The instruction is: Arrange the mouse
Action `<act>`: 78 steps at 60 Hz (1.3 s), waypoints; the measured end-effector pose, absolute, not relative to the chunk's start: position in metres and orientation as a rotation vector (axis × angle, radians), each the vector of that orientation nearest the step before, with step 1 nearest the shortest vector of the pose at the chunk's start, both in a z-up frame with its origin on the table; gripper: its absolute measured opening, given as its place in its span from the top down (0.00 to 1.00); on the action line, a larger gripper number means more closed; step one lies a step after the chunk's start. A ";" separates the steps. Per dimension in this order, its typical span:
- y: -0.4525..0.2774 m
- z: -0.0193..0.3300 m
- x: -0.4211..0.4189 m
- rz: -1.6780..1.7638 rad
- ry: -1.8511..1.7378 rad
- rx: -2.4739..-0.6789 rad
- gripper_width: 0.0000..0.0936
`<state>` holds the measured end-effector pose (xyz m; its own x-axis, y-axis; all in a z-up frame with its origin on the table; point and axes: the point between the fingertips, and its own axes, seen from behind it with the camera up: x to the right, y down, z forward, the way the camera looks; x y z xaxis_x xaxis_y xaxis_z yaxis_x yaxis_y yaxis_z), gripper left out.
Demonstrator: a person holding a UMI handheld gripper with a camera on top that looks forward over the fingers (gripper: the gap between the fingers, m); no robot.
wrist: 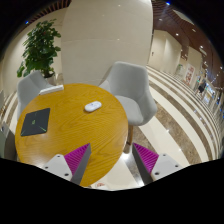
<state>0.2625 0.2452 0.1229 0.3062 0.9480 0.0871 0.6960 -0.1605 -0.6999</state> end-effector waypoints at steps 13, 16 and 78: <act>0.254 0.118 0.238 0.491 -1.479 -1.932 0.08; 0.255 0.120 0.229 0.492 -1.500 -1.927 0.08; 0.213 -0.004 -0.009 0.730 -1.865 -1.714 0.08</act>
<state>-0.0089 0.2132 -0.0037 -0.0822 0.9966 0.0050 0.7283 0.0636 -0.6823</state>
